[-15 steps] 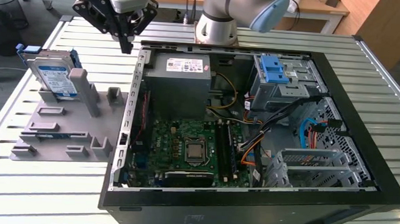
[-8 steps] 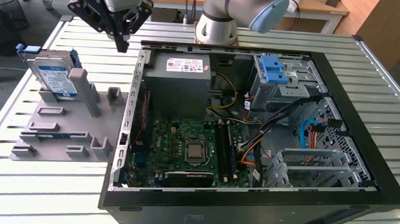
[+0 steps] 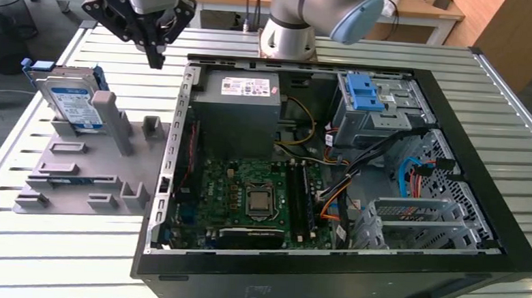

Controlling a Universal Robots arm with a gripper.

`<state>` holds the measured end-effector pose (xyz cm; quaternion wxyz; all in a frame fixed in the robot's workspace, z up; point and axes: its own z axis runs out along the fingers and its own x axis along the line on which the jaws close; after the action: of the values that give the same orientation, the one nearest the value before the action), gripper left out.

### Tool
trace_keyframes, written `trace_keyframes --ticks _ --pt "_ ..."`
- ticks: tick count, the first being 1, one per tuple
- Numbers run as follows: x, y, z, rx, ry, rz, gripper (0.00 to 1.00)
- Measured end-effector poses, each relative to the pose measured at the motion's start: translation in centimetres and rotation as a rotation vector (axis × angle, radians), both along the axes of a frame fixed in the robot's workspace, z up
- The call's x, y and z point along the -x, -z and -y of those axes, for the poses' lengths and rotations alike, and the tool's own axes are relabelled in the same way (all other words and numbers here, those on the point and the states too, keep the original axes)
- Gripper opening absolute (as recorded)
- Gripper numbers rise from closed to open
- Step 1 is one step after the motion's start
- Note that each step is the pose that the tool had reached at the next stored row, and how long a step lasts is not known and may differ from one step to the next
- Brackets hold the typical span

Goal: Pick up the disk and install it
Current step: 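Reach for the disk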

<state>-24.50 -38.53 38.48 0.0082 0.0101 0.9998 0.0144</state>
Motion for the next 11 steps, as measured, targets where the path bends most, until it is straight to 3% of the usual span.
trace_keyframes --ticks 11 --pt "1.3 0.06 -0.34 -0.0001 0.000 0.0000 0.11"
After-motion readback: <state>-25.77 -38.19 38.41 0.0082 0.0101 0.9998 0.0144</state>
